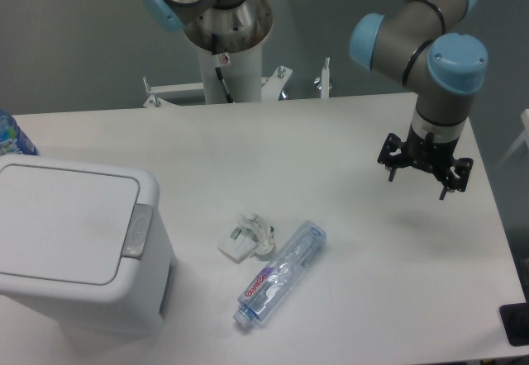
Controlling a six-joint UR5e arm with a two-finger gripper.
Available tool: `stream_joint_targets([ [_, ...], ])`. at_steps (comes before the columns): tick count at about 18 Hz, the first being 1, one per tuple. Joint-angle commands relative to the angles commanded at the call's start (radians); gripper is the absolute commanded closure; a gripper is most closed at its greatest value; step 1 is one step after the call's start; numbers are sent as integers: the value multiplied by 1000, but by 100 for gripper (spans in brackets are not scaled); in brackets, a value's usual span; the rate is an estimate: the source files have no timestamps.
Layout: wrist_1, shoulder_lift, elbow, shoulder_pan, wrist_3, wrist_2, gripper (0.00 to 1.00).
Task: Open the trash can
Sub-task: 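Move the open gripper over to the grey button on the trash bin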
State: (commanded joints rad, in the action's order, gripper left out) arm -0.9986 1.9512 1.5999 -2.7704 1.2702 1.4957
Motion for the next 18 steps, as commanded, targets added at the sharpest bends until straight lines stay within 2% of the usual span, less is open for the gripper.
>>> stream_joint_targets([
  [3, -3, -9, -2, 18, -35, -8, 0],
  [6, -6, -15, -18, 44, -139, -51, 0],
  [11, 1, -24, -54, 141, -300, -91, 0],
  [14, 5, -54, -66, 198, -455, -104, 0],
  [18, 6, -116, -72, 239, -598, -190, 0],
])
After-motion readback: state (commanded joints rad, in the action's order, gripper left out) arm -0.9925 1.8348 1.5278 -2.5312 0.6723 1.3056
